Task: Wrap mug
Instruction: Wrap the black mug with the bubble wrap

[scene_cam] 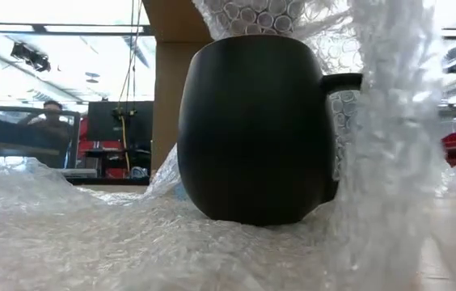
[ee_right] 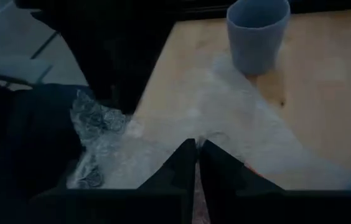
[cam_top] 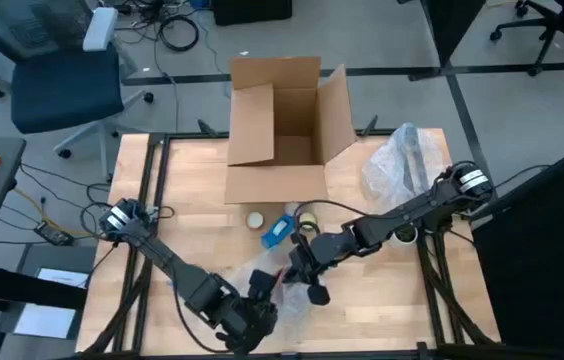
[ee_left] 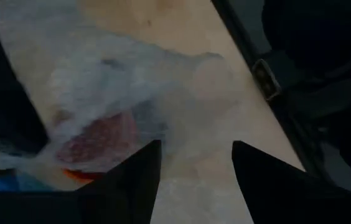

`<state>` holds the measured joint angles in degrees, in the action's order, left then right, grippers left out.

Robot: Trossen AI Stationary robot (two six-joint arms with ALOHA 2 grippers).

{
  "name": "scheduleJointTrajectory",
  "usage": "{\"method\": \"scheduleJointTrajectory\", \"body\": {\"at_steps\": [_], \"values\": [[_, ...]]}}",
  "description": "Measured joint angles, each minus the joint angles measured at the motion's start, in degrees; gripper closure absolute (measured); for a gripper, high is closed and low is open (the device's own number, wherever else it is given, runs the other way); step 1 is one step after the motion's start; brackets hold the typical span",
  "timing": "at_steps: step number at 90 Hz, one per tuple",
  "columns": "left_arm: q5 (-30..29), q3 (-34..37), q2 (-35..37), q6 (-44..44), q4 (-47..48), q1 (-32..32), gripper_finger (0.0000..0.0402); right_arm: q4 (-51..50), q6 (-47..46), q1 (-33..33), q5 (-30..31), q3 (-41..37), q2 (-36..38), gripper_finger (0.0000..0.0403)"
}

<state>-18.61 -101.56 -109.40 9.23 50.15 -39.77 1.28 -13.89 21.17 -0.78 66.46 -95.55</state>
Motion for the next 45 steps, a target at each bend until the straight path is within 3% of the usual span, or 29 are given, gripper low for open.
{"method": "scheduleJointTrajectory", "body": {"at_steps": [24, 45], "values": [[-9.05, -4.83, 0.09, -3.33, -0.04, -1.14, 0.0219, 2.75, -2.38, -0.68, -0.70, -0.02, -6.06, 0.0403], [-10.70, -0.04, 0.07, -4.57, -5.86, 0.18, 0.0219, 1.49, -2.99, -0.72, -0.76, -0.02, -7.48, 0.0403]]}}
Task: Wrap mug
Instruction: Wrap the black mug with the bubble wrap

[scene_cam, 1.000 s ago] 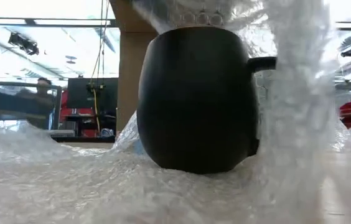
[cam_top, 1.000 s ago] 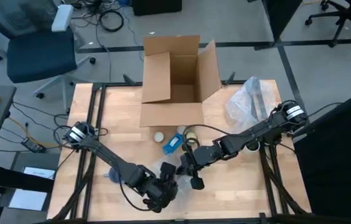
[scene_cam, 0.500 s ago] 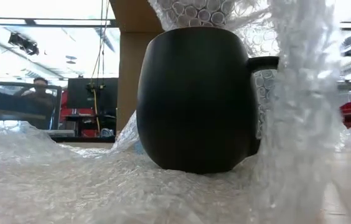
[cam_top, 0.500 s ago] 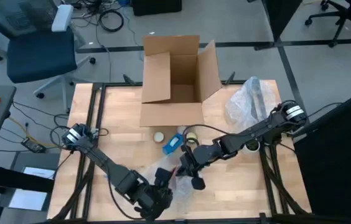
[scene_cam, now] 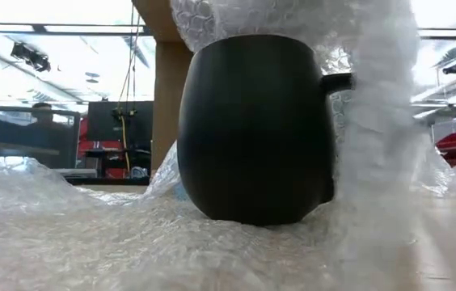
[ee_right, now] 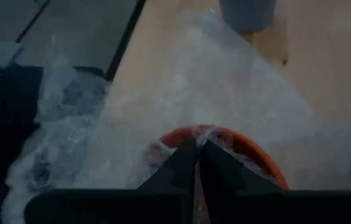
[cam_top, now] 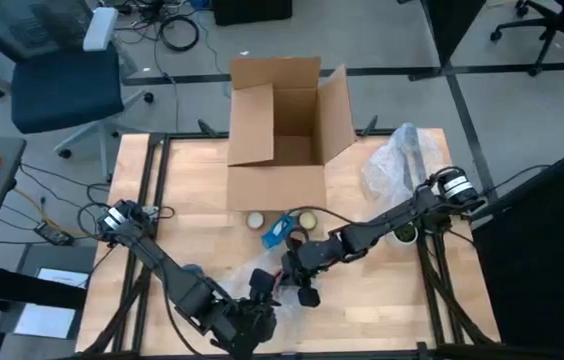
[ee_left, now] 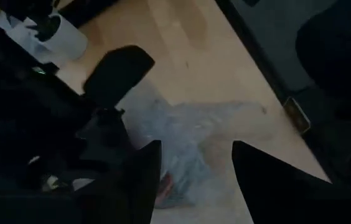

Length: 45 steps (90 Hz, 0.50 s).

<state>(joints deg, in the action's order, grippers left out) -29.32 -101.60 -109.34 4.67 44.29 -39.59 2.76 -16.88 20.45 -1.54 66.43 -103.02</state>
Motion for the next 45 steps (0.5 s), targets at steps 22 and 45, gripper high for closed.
{"method": "scheduleJointTrajectory", "body": {"at_steps": [22, 45], "values": [[1.58, 8.13, -0.02, -1.94, -10.99, 4.15, 0.0219, -0.97, -1.54, 0.02, -0.15, 0.00, 0.00, 0.0401], [5.41, 12.72, 0.00, 0.87, -11.85, 6.62, 0.0219, -2.33, -1.90, 0.02, -1.35, -0.04, -0.04, 0.0365]]}}
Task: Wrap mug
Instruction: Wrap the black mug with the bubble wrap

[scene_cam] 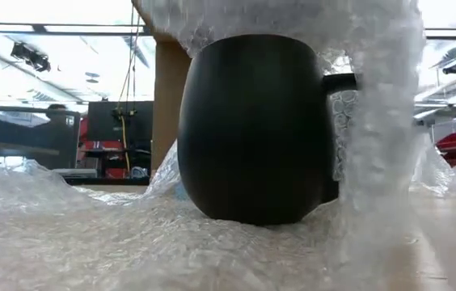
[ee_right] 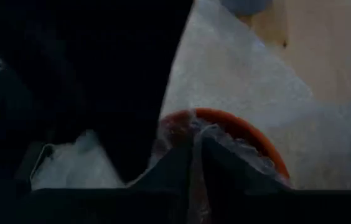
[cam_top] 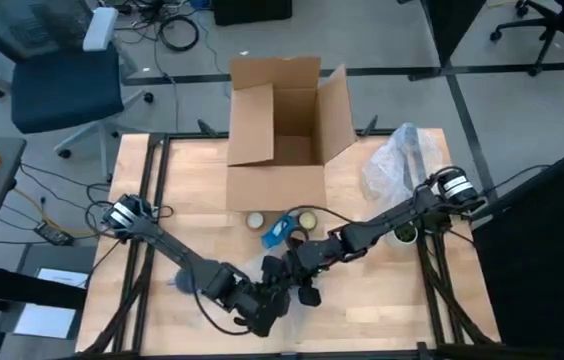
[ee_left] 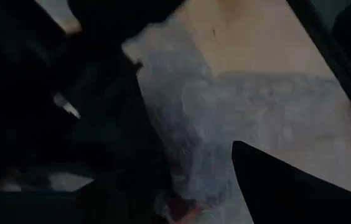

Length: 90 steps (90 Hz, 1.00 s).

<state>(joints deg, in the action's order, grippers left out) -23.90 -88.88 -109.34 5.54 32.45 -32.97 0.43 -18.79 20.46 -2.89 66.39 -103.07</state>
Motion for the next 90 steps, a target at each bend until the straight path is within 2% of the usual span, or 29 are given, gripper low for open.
{"method": "scheduleJointTrajectory", "body": {"at_steps": [27, 61, 79, 90], "values": [[2.08, 0.09, 0.02, 1.11, -0.15, 0.24, 0.0218, -1.14, 0.48, -0.02, 0.08, -0.07, 1.52, 0.0321], [5.66, 0.28, -1.09, 2.64, 0.35, 0.72, 0.0218, -2.53, 1.44, -0.02, 0.26, 0.18, 9.65, 0.0308], [6.15, 0.28, -1.09, 2.71, 0.35, 0.74, 0.0218, -12.12, -0.57, 1.65, 0.14, 0.13, 13.47, 0.0308], [6.23, 0.28, -1.09, 2.71, 0.31, 0.74, 0.0219, -19.71, -4.23, 2.90, 0.08, 0.10, 13.39, 0.0309]]}}
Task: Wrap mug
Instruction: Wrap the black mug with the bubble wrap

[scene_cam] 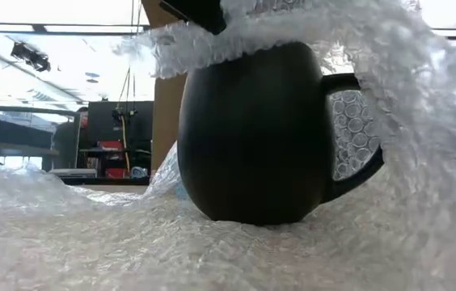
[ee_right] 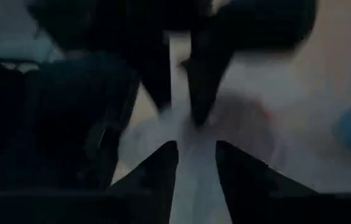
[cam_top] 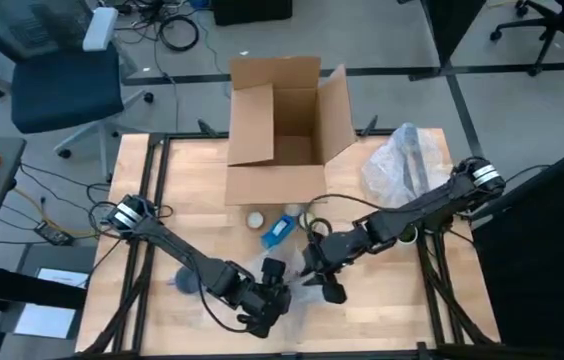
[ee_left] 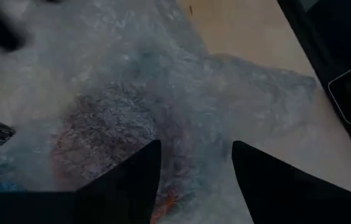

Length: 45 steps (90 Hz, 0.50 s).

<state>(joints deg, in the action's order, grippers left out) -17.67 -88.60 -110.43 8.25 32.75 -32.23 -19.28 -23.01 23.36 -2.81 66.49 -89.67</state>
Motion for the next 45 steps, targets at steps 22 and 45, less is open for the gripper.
{"method": "scheduleJointTrajectory", "body": {"at_steps": [22, 45], "values": [[-0.11, -0.02, 0.00, 1.23, -0.07, 0.32, 0.0219, 5.35, -0.91, -0.47, -0.26, -0.03, -6.03, 0.0309], [-0.31, -3.44, 0.83, 1.24, 6.28, 0.57, 0.0219, 10.57, -0.48, -3.52, -3.20, 0.13, -11.05, 0.0309]]}}
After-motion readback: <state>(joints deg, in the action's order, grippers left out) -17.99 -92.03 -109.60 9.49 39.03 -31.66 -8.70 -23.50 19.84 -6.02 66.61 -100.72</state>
